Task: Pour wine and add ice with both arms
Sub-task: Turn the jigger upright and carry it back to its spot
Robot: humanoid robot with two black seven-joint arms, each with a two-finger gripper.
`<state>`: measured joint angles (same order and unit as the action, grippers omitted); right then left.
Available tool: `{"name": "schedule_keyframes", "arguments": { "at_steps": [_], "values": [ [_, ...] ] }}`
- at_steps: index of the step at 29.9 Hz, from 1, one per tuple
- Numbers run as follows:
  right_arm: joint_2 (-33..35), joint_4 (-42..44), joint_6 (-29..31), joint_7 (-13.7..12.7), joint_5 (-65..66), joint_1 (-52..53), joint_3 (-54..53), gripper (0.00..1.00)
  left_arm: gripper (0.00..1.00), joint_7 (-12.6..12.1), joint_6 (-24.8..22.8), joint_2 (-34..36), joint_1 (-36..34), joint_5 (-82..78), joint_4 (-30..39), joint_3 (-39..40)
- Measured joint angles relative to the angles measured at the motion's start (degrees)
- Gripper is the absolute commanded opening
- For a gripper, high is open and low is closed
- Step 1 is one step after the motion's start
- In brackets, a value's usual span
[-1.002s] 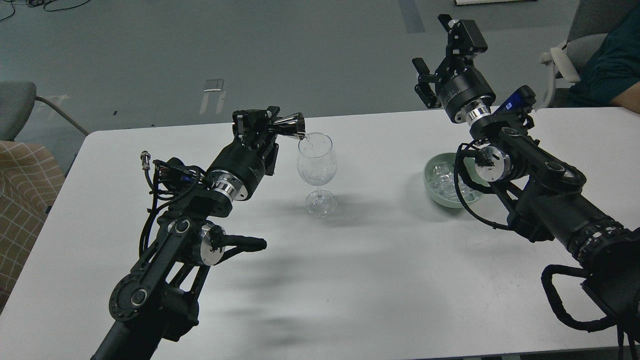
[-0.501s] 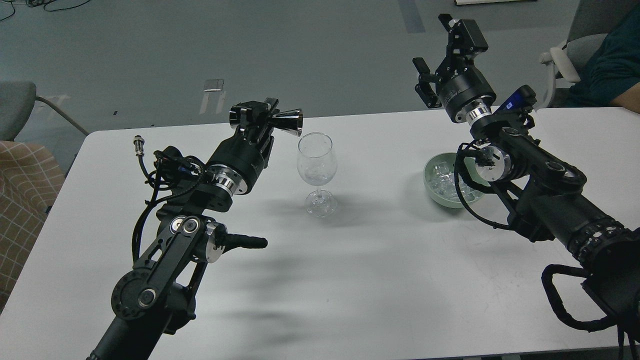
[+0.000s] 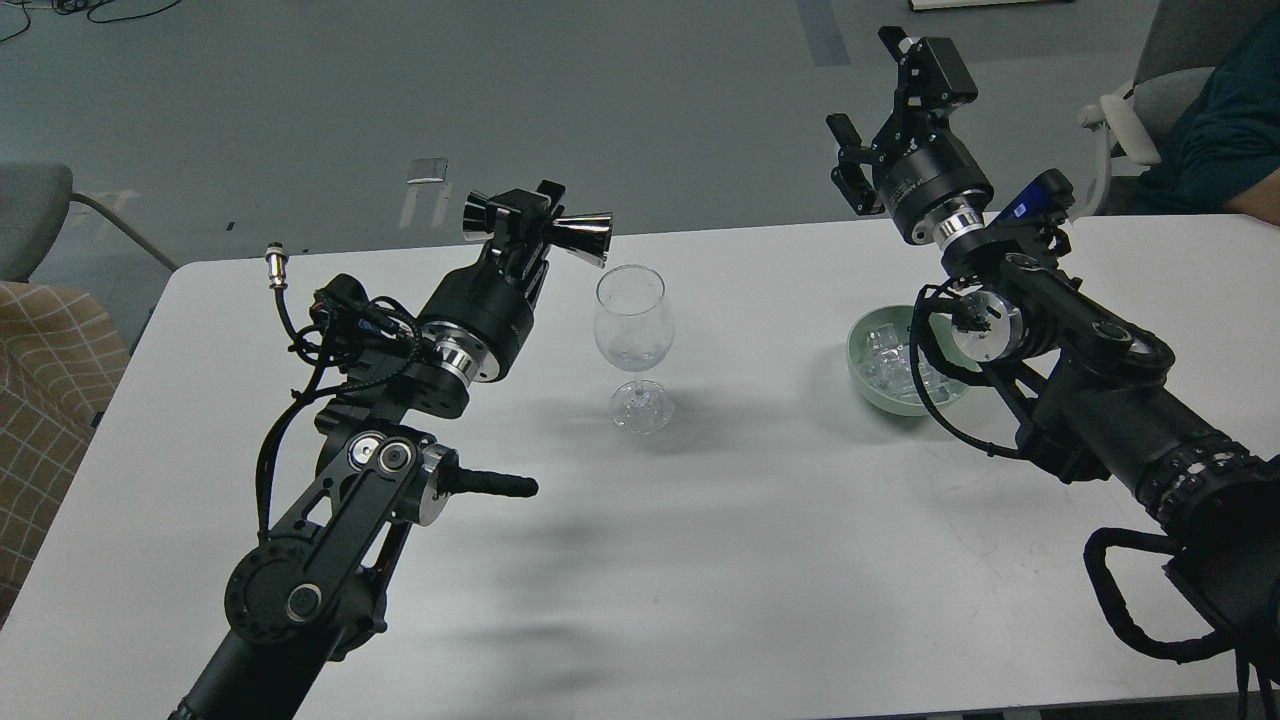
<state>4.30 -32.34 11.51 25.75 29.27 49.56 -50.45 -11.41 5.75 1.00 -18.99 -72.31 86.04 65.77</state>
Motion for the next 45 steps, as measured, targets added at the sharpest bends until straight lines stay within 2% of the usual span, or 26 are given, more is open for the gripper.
{"name": "schedule_keyframes", "arguments": {
  "at_steps": [4, 9, 13, 17, 24, 28, 32, 38, 45],
  "values": [
    [0.0, 0.0, 0.0, 0.0, 0.0, 0.0, 0.0, 1.00, 0.09, -1.7, 2.1, 0.4, 0.1, 14.5, 0.2, 3.4],
    [0.1, 0.0, 0.0, 0.0, 0.0, 0.0, 0.0, 1.00, 0.10, -3.9, 2.6, 1.4, 0.8, 33.0, 0.2, 11.7],
    [0.0, 0.0, 0.0, 0.0, 0.0, 0.0, 0.0, 1.00, 0.11, -4.5, 2.5, 1.6, 2.6, 50.0, 0.0, 19.2],
    [0.0, 0.0, 0.0, 0.0, 0.0, 0.0, 0.0, 1.00, 0.13, -4.6, 2.4, 1.7, 5.0, 59.6, -0.5, 23.4],
    [0.0, 0.0, 0.0, 0.0, 0.0, -0.1, 0.0, 1.00, 0.19, -4.5, 1.7, 0.9, 8.8, 64.6, -4.6, 26.4],
    [-0.1, 0.0, 0.0, 0.0, 0.1, -0.1, 0.1, 1.00, 0.22, -4.4, -3.3, 0.8, 10.2, 66.3, -8.2, 27.0],
    [-0.1, 0.0, 0.0, 0.0, 0.1, -0.1, 0.1, 1.00, 0.24, -4.4, -6.4, 0.8, 10.4, 66.4, -11.7, 26.8],
    [0.0, 0.0, 0.0, 0.0, 0.1, -0.1, 0.0, 1.00, 0.32, -4.6, -7.3, 0.9, 10.6, 66.5, -14.4, 26.8],
    [0.0, 0.0, 0.0, 0.0, 0.1, -0.2, 0.1, 1.00, 0.34, -4.6, -7.9, 1.1, 10.7, 66.5, -16.8, 26.8]
  ]
}}
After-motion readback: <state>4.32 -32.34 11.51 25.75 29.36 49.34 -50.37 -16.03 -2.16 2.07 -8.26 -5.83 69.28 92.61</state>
